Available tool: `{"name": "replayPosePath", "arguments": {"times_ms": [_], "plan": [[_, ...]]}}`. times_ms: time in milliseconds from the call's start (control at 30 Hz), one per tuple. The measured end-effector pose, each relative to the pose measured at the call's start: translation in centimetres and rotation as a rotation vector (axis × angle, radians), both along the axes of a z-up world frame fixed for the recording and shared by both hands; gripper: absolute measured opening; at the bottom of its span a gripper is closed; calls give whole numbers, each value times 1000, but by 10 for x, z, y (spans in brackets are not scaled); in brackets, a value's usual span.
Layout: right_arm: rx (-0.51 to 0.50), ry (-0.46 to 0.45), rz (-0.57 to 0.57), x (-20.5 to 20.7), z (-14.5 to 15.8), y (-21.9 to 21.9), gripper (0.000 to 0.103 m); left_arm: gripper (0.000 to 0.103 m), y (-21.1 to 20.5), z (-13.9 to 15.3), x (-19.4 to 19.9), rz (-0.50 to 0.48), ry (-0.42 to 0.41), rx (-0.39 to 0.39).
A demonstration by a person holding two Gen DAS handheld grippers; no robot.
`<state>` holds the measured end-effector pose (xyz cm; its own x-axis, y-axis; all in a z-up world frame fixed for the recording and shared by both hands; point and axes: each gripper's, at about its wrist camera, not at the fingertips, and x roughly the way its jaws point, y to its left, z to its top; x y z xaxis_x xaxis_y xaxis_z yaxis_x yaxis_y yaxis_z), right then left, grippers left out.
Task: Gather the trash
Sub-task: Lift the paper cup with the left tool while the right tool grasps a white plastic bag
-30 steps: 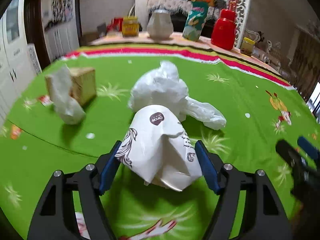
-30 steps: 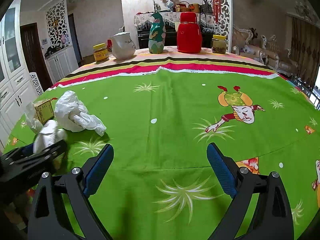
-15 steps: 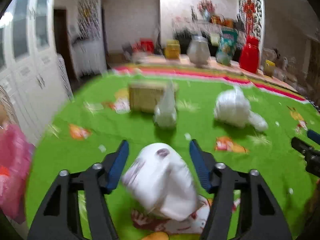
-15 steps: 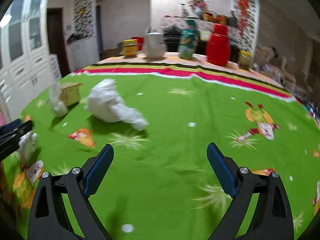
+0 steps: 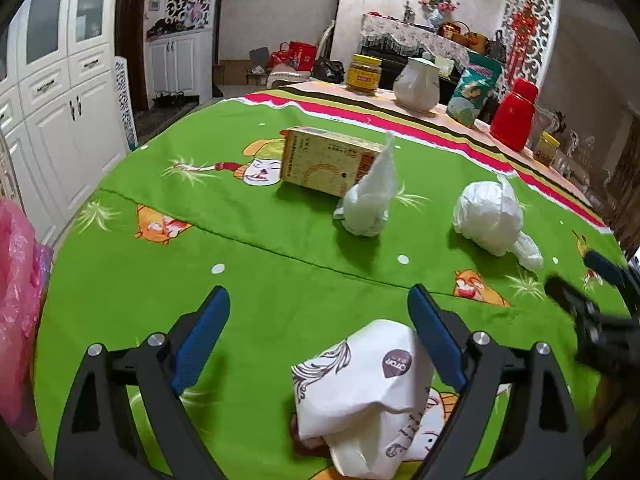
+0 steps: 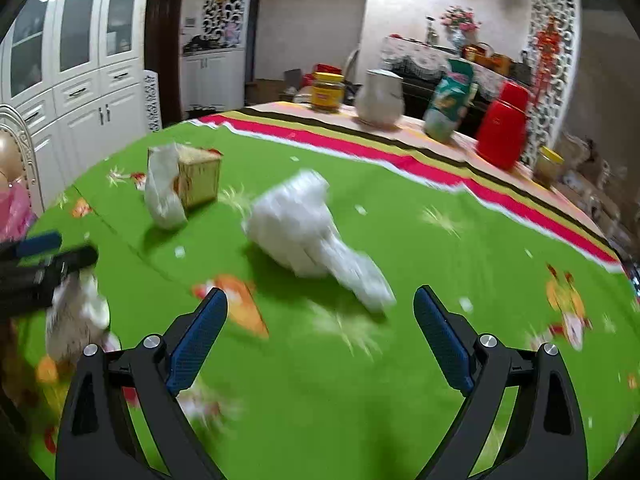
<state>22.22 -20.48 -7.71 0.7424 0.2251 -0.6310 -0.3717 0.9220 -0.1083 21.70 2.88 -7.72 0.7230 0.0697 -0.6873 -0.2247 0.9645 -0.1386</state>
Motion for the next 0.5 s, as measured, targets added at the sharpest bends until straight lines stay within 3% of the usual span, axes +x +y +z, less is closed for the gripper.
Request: {"name": "replayPosePath", "arguments": {"times_ms": [133,433,500], "plan": [[-53,30,29,35,-5,23,88,93,6,-2,-1,22,6,-16],[-46,159,1,92,-35,47,88,97,-1,-3,1,21,2,12],[-36,178,14,91,-39,46,70,98,-5,-4,3,12,4,23]]}}
